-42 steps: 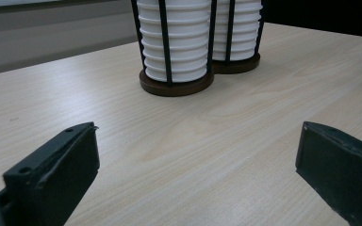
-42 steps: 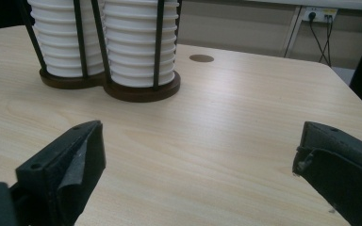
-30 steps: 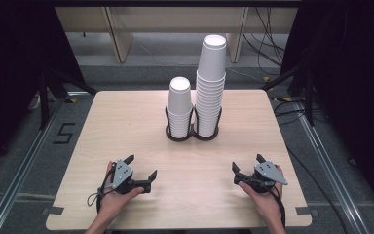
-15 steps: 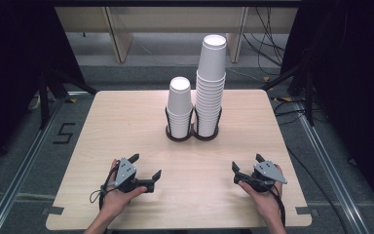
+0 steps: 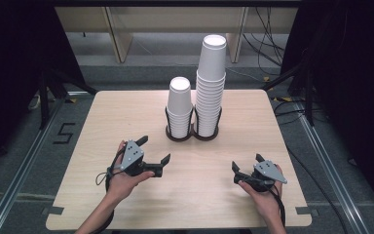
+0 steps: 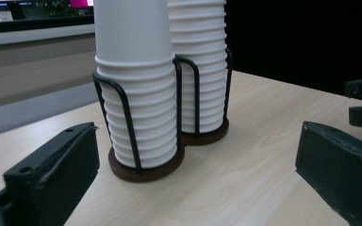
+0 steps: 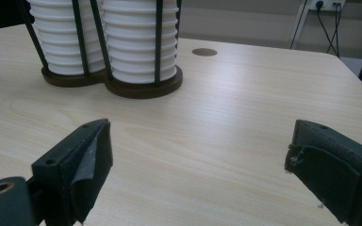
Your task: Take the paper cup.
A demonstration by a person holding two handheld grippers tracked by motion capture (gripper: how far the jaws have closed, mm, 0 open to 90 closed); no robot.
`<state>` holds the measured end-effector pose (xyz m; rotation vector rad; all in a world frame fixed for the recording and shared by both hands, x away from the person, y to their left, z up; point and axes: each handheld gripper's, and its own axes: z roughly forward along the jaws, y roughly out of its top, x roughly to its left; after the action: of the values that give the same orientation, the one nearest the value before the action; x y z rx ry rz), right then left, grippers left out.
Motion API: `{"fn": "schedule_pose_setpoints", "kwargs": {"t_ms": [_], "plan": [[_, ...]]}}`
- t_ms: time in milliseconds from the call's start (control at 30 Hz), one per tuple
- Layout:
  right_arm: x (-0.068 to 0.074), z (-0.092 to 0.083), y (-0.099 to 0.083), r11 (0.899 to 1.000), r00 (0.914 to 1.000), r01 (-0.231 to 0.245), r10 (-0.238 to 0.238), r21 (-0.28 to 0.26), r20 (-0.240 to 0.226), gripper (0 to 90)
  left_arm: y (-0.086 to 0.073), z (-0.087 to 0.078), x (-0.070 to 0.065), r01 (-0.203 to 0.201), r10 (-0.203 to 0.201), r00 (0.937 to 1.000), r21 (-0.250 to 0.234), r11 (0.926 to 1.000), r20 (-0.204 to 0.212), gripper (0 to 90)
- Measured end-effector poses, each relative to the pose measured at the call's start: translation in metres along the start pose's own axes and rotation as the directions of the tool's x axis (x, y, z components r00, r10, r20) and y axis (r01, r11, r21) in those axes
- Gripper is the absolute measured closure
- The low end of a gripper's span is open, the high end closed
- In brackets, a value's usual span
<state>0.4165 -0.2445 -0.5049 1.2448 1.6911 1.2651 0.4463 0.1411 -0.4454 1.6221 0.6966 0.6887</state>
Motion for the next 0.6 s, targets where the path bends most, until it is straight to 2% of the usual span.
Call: {"fn": "schedule_pose_setpoints", "kwargs": {"t_ms": [33,67,100,133,200,300,400,600], "plan": [[0.0,0.001,0.0,1.0,1.0,0.003,-0.003,-0.008,0.009,7.9,0.004,0.001,0.001,-0.002,0.002,1.0,-0.003,1.0,0.002,0.0],[-0.003,0.0,0.0,1.0,0.9995,0.031,-0.031,-0.007,0.006,7.9,0.007,0.003,0.002,0.0,0.0,1.0,-0.008,1.0,0.001,0.0],[-0.002,0.001,0.0,1.0,0.9998,0.021,-0.021,-0.014,0.002,7.9,0.011,0.004,0.002,-0.005,0.005,1.0,-0.013,0.9999,0.002,0.0],[-0.002,0.0,0.001,1.0,0.9998,0.019,-0.019,0.007,0.007,7.9,0.014,0.006,0.003,-0.009,0.009,1.0,-0.015,0.9998,0.003,0.0],[-0.003,0.001,0.0,1.0,0.9999,0.017,-0.017,-0.005,0.002,7.9,0.024,0.01,0.004,-0.015,0.015,0.9999,-0.022,0.9996,0.005,0.0],[-0.004,0.0,0.001,1.0,0.9998,0.02,-0.02,-0.008,0.003,7.8,0.031,0.014,0.005,-0.021,0.022,0.9997,-0.031,0.9993,0.006,0.0],[-0.004,0.001,0.0,1.0,1.0,0.001,-0.001,-0.01,-0.004,7.8,0.041,0.019,0.004,-0.025,0.025,0.9996,-0.043,0.9988,0.012,0.0],[-0.005,0.0,0.001,1.0,1.0,0.009,-0.009,-0.002,0.003,7.8,0.061,0.031,0.006,-0.046,0.047,0.9986,-0.057,0.9974,0.025,0.0]]}}
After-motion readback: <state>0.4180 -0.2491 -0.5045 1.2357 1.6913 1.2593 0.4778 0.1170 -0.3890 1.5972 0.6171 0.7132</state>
